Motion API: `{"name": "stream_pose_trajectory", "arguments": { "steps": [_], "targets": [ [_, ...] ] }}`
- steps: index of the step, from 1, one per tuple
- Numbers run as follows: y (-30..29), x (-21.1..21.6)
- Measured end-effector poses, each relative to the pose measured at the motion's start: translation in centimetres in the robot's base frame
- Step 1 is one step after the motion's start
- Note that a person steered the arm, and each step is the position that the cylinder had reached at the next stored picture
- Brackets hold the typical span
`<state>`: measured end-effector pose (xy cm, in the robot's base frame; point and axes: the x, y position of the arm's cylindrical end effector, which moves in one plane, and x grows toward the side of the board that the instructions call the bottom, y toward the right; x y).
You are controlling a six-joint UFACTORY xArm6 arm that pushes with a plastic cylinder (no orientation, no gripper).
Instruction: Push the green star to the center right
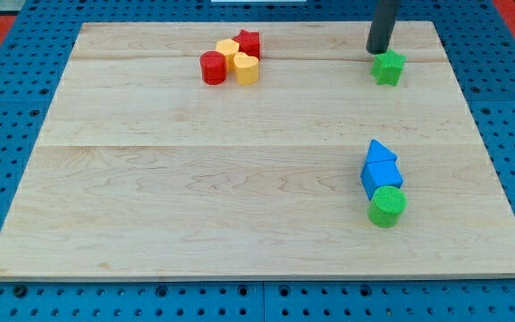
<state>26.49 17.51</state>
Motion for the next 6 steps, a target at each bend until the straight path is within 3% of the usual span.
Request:
{"name": "stream_pose_trajectory", "arguments": {
  "steps": [1, 4, 6],
  "targets": [
    [0.2, 2.8],
    [6.1, 5.3],
    [6.5, 8.2]
  ]
}}
